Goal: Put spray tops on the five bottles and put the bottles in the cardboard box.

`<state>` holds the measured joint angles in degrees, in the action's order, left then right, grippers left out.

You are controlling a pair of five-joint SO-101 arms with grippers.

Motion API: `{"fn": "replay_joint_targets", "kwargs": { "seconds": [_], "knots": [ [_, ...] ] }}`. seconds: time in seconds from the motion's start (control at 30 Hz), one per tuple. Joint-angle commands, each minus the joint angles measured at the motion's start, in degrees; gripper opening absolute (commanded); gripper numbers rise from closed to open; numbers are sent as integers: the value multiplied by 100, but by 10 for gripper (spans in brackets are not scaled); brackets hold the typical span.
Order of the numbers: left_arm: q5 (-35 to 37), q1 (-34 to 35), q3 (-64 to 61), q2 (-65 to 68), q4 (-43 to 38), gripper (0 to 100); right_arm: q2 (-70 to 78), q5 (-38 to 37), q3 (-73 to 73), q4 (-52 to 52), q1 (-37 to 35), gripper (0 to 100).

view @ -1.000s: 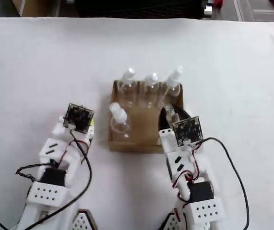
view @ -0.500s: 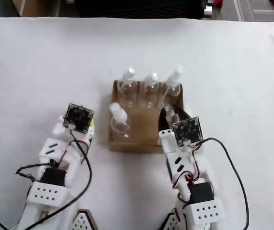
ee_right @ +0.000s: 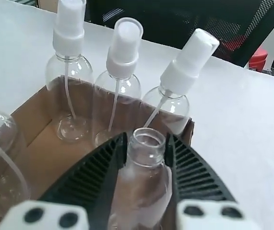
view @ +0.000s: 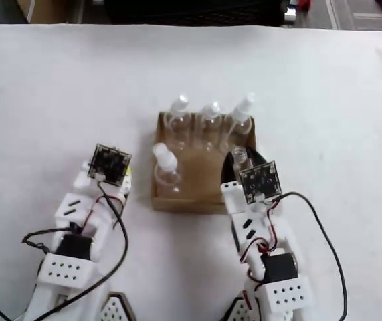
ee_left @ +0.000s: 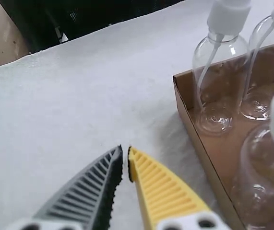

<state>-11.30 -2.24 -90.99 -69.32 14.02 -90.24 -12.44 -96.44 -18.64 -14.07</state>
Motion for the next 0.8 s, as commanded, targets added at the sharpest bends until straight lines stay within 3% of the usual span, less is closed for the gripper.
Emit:
{"fn": "replay_joint_targets", "kwargs": {
  "seconds": [0.0,0.27,0.53,0.77],
  "knots": [
    [-70,-40,281,-75,0,28,-31,44,-44,-48,22,197],
    [-70,-40,299,-75,0,28,-40,44,114,-127,207,213],
    [-70,-31,308,-75,0,28,-1402,633,651,-1763,804,213],
    [-70,-31,308,-75,0,28,-1323,879,1037,-2053,980,215]
  ]
}}
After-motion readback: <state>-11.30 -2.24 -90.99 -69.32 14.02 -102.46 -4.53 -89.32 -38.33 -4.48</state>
